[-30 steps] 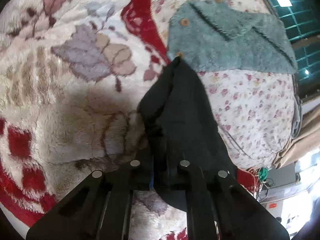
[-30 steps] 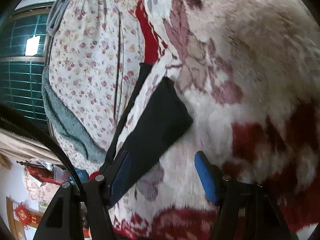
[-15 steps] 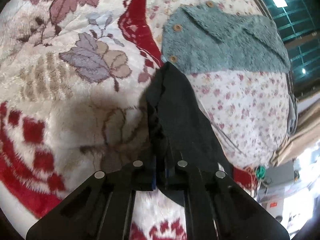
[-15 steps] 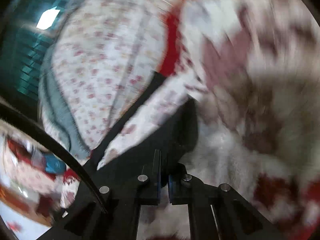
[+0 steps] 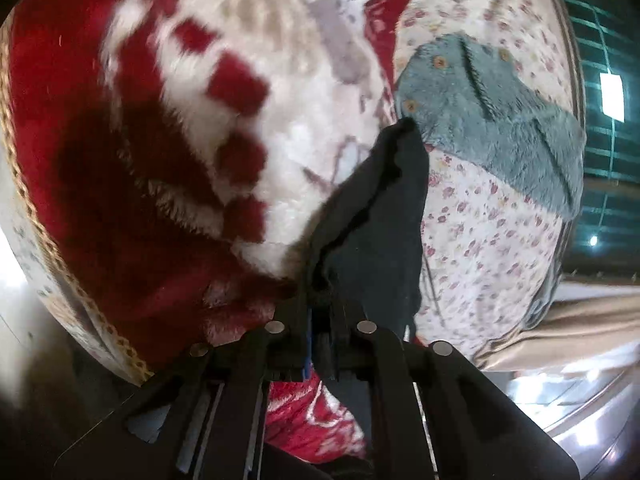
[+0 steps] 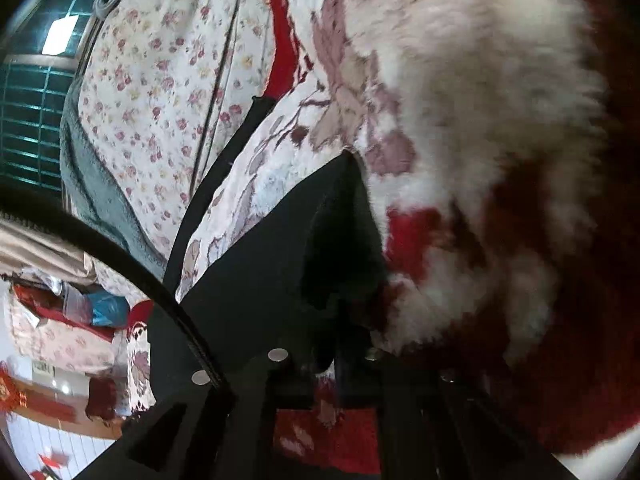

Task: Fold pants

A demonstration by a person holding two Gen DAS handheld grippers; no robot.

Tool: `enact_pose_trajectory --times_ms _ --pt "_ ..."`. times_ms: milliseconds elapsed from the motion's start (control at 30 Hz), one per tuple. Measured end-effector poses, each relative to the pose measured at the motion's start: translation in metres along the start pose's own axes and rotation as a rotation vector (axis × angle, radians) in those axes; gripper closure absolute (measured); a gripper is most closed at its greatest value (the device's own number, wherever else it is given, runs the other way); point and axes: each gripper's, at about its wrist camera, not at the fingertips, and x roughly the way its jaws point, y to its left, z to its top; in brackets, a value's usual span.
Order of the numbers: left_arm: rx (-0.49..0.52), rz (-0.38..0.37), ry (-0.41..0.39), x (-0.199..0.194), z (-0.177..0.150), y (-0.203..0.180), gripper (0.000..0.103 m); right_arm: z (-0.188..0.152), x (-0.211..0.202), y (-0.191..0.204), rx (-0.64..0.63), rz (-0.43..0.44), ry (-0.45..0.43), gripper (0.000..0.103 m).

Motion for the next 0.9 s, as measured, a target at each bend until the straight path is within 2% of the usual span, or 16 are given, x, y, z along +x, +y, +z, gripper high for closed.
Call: enact_pose_trajectory --times_ms 33,67,133,200,233,267,333,433,500,567,600,633,700,800,900 --pt "-0.054 -0.010 -0.010 -0.003 0.004 0.007 0.091 -0.001 -0.007 0.005 -0.011 -0.063 0.002 0.089" --pt "-0.090 -0.015 -0.018 -0.006 0.008 0.011 0.091 -0.001 -0.014 0.013 -0.031 -0.128 -0.009 0.085" --pt "-0.139 -0.003 -0.061 -0.019 0.019 0.015 0.087 0.002 -0.039 0.036 -0.114 -0.262 -0.086 0.076" --pt "-0.164 -0.002 -0.150 -0.039 0.028 0.011 0.070 0.008 -0.059 0.061 -0.204 -0.310 -0.173 0.071" --pt "-0.172 0.003 -0.224 -0.052 0.032 0.002 0.056 0.016 -0.067 0.077 -0.246 -0.294 -0.210 0.067" --pt "-0.164 -0.004 -0.268 -0.060 0.034 -0.007 0.052 0.024 -0.071 0.088 -0.268 -0.264 -0.228 0.064" --pt "-0.093 -0.045 -0.307 -0.062 0.032 -0.042 0.052 0.051 -0.068 0.106 -0.248 -0.140 -0.231 0.055" --pt "0.046 -0.072 -0.304 -0.040 0.013 -0.097 0.050 0.094 -0.034 0.117 -0.095 0.071 -0.184 0.054" --pt "0.135 -0.058 -0.305 -0.016 -0.003 -0.123 0.050 0.118 0.010 0.119 0.026 0.187 -0.128 0.054" --pt "0.260 -0.006 -0.312 0.015 -0.023 -0.145 0.050 0.137 0.057 0.120 0.101 0.243 -0.100 0.054" --pt "0.308 0.030 -0.305 0.031 -0.031 -0.150 0.050 0.143 0.078 0.117 0.128 0.257 -0.073 0.054" --pt "0.319 0.092 -0.241 0.048 -0.036 -0.153 0.050 0.151 0.100 0.115 0.162 0.258 -0.061 0.054" --pt "0.323 0.074 -0.168 0.063 -0.037 -0.154 0.050 0.165 0.128 0.107 0.217 0.257 -0.085 0.054" --pt "0.356 0.127 -0.173 0.067 -0.037 -0.160 0.050 0.184 0.159 0.098 0.212 0.183 -0.099 0.054" --pt "0.347 0.119 -0.139 0.074 -0.036 -0.160 0.050 0.195 0.183 0.084 0.210 0.180 -0.062 0.057"
